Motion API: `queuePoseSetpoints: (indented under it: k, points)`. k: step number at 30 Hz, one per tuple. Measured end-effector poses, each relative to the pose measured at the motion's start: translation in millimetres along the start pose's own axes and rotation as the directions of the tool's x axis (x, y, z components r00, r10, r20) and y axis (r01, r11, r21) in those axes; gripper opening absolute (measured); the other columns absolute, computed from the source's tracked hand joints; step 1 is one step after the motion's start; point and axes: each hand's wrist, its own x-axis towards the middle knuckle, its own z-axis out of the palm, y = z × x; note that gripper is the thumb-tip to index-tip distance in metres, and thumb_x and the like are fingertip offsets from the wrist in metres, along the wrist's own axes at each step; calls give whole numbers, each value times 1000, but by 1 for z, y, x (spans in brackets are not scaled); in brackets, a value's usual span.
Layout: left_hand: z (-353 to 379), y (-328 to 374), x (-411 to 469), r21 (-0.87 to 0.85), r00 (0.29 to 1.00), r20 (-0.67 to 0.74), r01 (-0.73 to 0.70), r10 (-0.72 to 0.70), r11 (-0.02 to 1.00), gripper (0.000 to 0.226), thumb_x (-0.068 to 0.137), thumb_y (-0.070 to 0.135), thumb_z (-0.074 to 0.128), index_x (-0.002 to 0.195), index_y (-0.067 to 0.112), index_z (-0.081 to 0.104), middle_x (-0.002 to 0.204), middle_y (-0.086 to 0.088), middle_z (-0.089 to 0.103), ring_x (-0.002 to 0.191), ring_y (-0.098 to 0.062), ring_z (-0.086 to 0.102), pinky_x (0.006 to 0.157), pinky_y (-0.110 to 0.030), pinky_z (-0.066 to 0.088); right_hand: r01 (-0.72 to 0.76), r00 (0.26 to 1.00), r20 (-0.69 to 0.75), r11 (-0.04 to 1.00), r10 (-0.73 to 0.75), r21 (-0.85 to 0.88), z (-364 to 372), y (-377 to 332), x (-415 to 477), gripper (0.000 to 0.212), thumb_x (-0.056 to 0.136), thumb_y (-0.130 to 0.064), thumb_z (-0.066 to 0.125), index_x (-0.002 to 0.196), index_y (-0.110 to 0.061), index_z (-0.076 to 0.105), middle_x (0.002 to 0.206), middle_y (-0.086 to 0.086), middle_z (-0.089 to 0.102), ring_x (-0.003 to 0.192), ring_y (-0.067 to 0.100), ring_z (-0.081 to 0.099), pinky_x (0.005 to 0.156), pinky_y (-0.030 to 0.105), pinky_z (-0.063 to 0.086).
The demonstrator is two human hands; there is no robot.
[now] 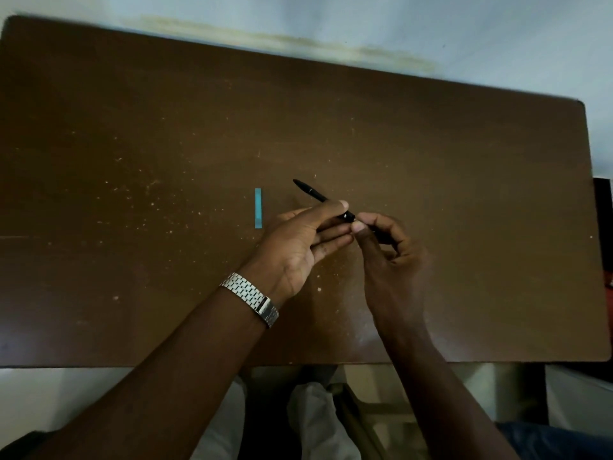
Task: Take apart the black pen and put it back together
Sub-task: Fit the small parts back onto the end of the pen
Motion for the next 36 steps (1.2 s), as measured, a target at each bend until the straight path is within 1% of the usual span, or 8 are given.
queuePoseSetpoints:
  k: [5,11,14,22,25,30,33,36]
  points:
    - [-2,-4,1,22,999,20,-37,36,999,9,85,7,80,92,4,75,84,-11,82,83,-21,81,65,-27,63,52,999,-4,995,-53,-90,-1,-1,-3,18,101,-16,68,111,-31,70,100,-22,71,97,-3,70,75,7,50]
    - [-5,-8,1,23,998,42,-43,42,999,9,86,6,79,94,3,76,86,-11,82,87,-22,81,67,-27,63,18,1000,-14,996,-19,-87,-1,4,-6,14,102,-13,67,112,-13,75,102,-5,76,94,7,71,77,14,53]
    - [-5,-8,1,26,998,42,-40,39,999,7,86,6,79,92,3,77,86,-11,82,87,-21,81,67,-27,63,12,999,-34,998,-15,-67,0,3,-7,14,101,-12,67,112,-10,75,101,-2,77,93,8,72,77,14,54]
    - [-7,-9,-1,125,999,33,-38,34,991,15,85,17,81,98,11,77,92,-3,84,92,-15,80,69,-27,64,-10,1000,-29,999,9,-51,6,4,-10,19,106,-22,60,107,-14,77,91,-5,76,83,6,70,71,12,49]
    - [-8,-10,-1,101,999,29,-36,33,994,8,86,15,80,93,11,78,90,-4,83,89,-14,80,68,-26,63,22,1000,-20,997,-23,-70,7,1,-14,20,107,-21,59,108,-17,79,90,-9,76,81,3,71,69,9,47]
    - [-8,-9,0,35,1000,16,-23,23,999,3,84,10,81,85,11,78,93,-9,83,88,-18,81,69,-28,65,25,999,-20,999,-26,-35,1,-2,-13,19,103,-15,64,117,-22,76,101,-9,79,88,7,75,74,16,57]
    - [-8,-9,1,27,1000,19,-23,23,999,7,83,9,82,78,12,79,90,-10,83,84,-18,81,66,-27,64,46,998,-34,995,-49,-86,-1,-1,-10,22,99,-10,69,116,-22,76,101,-13,78,89,6,76,75,16,58]
    - [-7,-8,1,45,999,25,-37,36,998,6,83,11,82,87,10,77,90,-9,83,85,-17,81,67,-27,64,132,990,-30,971,-140,-198,-4,2,-7,19,98,-10,71,113,-19,78,97,-14,77,88,2,74,73,14,58]
